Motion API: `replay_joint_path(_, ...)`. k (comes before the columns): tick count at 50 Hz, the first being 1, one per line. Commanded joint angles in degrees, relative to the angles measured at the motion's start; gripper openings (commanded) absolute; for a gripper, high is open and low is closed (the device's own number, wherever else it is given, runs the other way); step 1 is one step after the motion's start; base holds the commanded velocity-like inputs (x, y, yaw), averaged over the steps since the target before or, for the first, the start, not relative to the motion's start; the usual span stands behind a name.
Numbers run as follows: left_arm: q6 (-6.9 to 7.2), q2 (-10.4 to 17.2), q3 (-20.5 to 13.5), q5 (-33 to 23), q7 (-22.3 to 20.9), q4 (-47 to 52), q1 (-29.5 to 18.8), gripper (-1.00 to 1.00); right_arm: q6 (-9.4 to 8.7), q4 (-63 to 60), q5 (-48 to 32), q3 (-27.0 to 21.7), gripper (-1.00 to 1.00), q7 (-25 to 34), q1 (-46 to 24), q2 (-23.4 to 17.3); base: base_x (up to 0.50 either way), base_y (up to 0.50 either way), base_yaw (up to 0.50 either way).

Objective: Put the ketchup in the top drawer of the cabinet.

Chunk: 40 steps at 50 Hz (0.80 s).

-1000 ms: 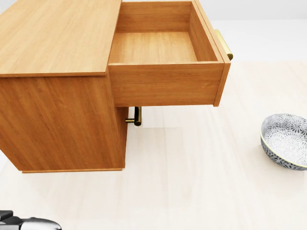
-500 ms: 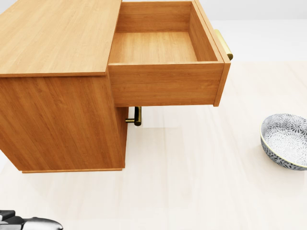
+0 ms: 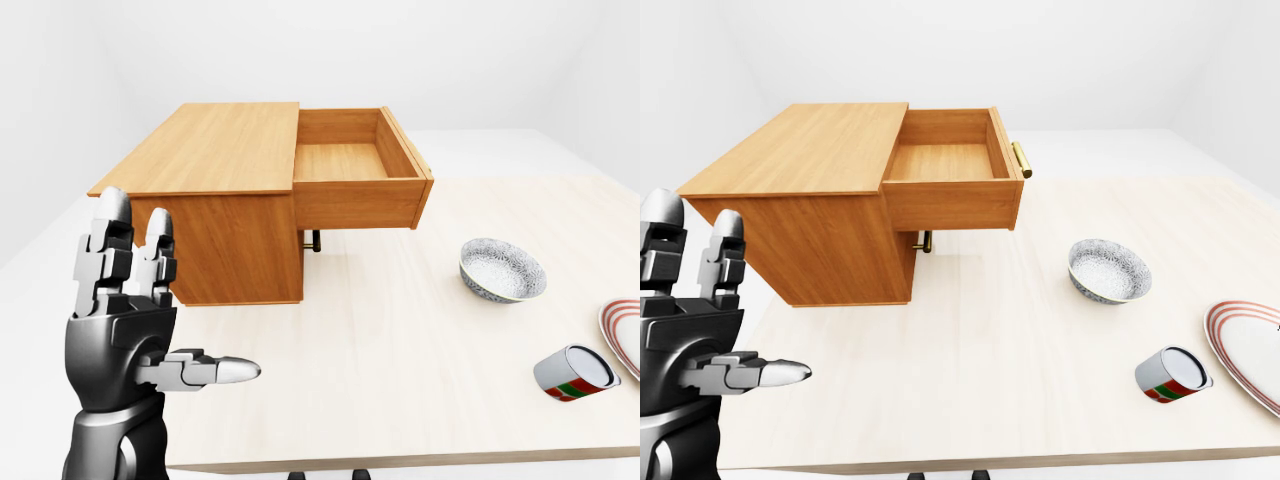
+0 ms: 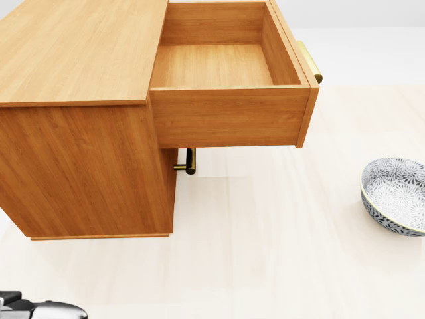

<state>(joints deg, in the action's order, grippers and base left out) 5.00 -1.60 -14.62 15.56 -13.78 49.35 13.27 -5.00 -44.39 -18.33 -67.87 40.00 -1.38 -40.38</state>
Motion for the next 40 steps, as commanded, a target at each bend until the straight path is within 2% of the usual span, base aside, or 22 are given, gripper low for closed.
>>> replay_joint_path(1,0.00,-0.04,0.28,-0.32,-0.05,-0.51,0.05,1.00,0.00,1.56,-2.36,1.43,0.95,0.00,1.99,5.88,0.00,0.00,0.00)
replay_joint_path(11,0.00,0.01,0.29,-0.32,-0.05,-0.75,-0.06,1.00,0.00,5.35,-2.58,3.15,0.94,0.00,4.72,10.68,0.00,0.00,0.00)
replay_joint_path(26,0.00,0.05,0.71,-0.62,0.10,-0.81,0.06,1.00,0.00,9.94,-1.30,2.87,0.95,0.00,6.31,12.23,0.00,0.00,0.00)
replay_joint_path(40,0.00,0.06,0.88,-0.81,0.19,-1.00,0.10,1.00,0.00,9.52,-2.41,2.87,0.94,0.00,9.41,16.48,0.00,0.00,0.00)
